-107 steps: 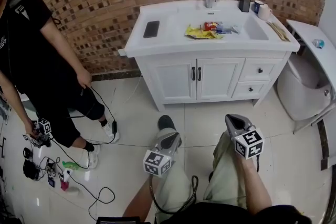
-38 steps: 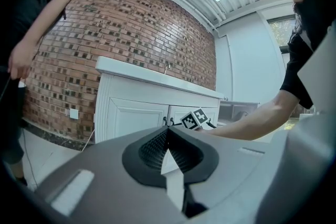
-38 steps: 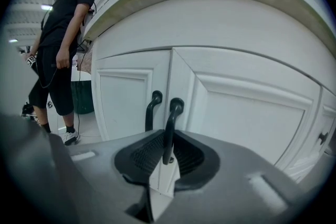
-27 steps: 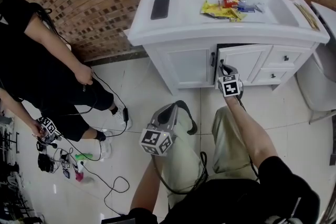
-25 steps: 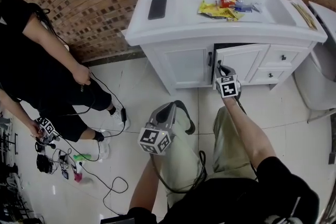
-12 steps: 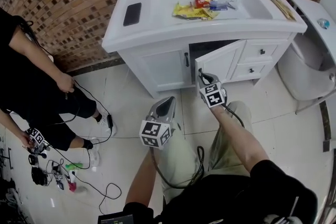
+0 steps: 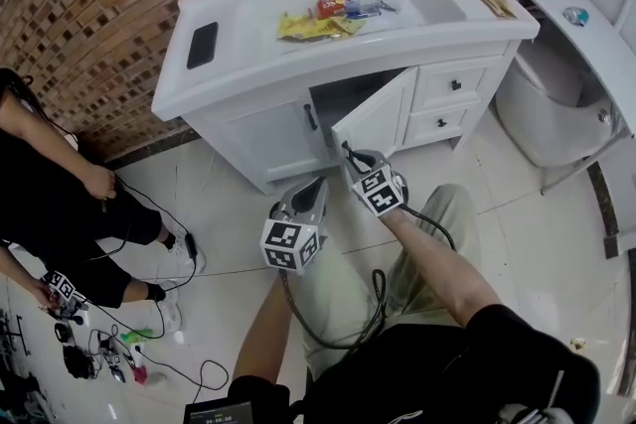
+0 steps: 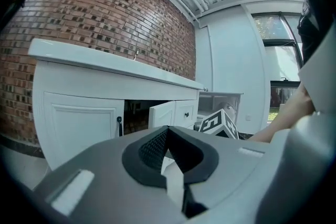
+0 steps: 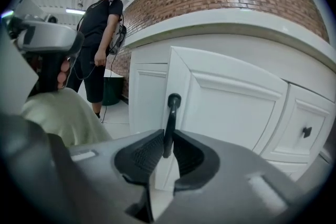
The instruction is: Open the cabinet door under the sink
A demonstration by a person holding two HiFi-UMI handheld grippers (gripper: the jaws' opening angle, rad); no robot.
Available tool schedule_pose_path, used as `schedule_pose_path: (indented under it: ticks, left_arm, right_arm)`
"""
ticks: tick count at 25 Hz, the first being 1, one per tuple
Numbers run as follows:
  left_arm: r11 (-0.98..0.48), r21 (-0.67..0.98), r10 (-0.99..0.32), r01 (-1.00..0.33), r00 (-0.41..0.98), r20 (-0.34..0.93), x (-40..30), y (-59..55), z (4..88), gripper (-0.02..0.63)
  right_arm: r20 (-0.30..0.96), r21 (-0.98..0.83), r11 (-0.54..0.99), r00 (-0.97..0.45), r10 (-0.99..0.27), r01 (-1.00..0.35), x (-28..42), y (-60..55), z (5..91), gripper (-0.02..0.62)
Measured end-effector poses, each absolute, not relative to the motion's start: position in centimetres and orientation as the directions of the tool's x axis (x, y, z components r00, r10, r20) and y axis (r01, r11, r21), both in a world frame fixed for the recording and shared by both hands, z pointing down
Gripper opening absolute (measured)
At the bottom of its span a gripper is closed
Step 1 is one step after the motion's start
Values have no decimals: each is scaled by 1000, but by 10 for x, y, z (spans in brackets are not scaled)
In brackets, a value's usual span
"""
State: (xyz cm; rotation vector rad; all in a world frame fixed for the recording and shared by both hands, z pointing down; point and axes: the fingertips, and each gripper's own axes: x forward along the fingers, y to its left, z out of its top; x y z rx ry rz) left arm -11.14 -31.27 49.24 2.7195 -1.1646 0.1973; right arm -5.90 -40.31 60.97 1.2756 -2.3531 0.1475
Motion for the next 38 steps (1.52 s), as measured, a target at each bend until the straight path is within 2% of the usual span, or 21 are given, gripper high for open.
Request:
schedule_pose_path:
  ticks: [22,33,38]
  left_arm:
    - [-757,114,-606,-644,756,246,-32,-318,511,17]
    - [-830,121,-497,-544,821,281,25,-305,526,17]
    - [-861,136,-447,-489,858,255,45,-296,524,15]
  right_arm:
    - [443,82,602,-512,-736,-794,-2,-340,607,38]
    - [447,67,569,-486,-751,-819,44,-314,608,37]
    - [448,65,537,-457,-769,-841,75,-304,608,34]
